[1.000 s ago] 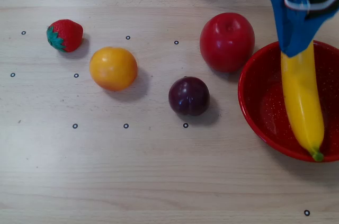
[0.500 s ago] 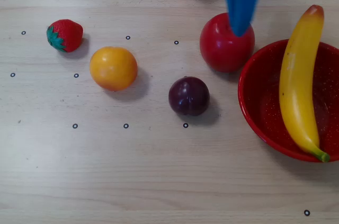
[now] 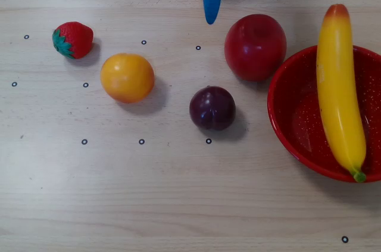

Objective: Put the banana in the red bowl.

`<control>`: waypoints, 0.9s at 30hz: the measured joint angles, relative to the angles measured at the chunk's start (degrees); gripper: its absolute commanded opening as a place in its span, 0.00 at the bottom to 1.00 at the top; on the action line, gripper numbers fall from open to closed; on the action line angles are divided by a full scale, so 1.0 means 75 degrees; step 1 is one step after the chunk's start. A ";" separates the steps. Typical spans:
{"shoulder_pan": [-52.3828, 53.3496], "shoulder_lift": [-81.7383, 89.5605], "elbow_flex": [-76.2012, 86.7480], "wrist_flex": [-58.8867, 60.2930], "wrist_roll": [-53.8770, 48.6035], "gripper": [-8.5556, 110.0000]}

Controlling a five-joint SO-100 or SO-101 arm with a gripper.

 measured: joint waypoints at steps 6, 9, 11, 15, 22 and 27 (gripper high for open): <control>-0.0070 0.1969 0.2098 -0.0105 0.0035 0.07; -0.0070 0.2813 0.3105 -0.0328 0.0035 0.07; -0.0070 0.3270 0.3645 -0.0609 0.0035 0.07; -0.0070 0.3797 0.4629 -0.1195 0.0035 0.07; -0.0070 0.4887 0.5473 -0.1910 0.0035 0.07; -0.0070 0.5215 0.5859 -0.2121 0.0035 0.07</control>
